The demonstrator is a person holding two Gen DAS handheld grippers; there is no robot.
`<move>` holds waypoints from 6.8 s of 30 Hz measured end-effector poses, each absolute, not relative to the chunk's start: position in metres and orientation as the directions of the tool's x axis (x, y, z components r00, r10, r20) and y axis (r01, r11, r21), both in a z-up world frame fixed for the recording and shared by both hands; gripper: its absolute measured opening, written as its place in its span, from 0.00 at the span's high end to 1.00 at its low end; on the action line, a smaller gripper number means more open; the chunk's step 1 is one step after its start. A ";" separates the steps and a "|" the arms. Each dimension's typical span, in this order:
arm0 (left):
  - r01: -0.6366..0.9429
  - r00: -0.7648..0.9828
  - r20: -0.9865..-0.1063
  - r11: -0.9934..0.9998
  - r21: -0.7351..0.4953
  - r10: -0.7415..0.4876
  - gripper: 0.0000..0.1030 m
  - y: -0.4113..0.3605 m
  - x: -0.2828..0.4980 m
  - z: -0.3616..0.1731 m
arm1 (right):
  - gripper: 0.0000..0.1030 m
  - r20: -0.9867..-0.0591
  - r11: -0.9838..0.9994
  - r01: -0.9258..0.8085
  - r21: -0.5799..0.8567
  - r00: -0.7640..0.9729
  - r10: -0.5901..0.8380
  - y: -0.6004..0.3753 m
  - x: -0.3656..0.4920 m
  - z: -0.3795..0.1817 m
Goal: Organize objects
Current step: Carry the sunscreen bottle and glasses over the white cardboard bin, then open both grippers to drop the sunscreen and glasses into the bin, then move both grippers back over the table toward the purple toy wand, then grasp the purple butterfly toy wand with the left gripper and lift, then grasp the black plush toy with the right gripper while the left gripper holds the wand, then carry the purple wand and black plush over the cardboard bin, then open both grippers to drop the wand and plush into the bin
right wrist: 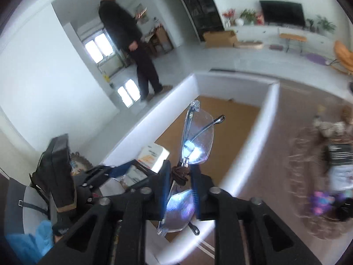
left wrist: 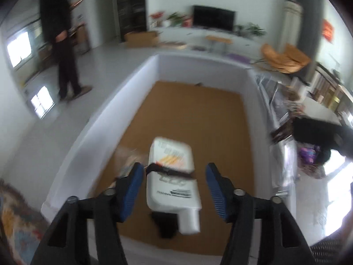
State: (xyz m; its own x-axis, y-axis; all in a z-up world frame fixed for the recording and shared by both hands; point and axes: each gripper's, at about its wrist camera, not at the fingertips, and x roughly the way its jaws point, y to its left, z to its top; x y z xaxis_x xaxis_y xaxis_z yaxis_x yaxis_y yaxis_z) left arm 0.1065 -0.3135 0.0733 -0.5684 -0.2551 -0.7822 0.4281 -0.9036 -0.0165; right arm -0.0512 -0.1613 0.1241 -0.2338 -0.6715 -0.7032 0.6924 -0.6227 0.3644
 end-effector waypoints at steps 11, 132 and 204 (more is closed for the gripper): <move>0.163 -0.709 -0.705 -0.978 -0.128 -0.026 0.21 -0.227 0.100 0.092 | 0.01 -0.622 -0.830 0.539 0.143 -0.603 -0.499 0.000 -0.025 0.083; -0.023 -0.562 -0.827 -1.000 0.005 0.009 0.00 -0.052 -0.045 -0.050 | 0.61 -0.883 -0.979 0.040 0.198 -0.426 -0.196 0.145 -0.196 -0.026; 0.433 -0.636 -0.755 -0.884 -0.177 -0.161 0.27 -0.349 0.130 0.059 | 0.17 -0.639 -0.635 0.649 0.420 -0.285 -0.714 -0.111 -0.030 0.081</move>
State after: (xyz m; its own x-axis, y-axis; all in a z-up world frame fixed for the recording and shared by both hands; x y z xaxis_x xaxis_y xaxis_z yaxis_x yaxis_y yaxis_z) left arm 0.1297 -0.3491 0.0589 -0.6359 -0.1605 -0.7549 0.4328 -0.8841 -0.1766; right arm -0.0304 -0.1113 0.0807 -0.2850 -0.7141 -0.6394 0.6489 -0.6347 0.4196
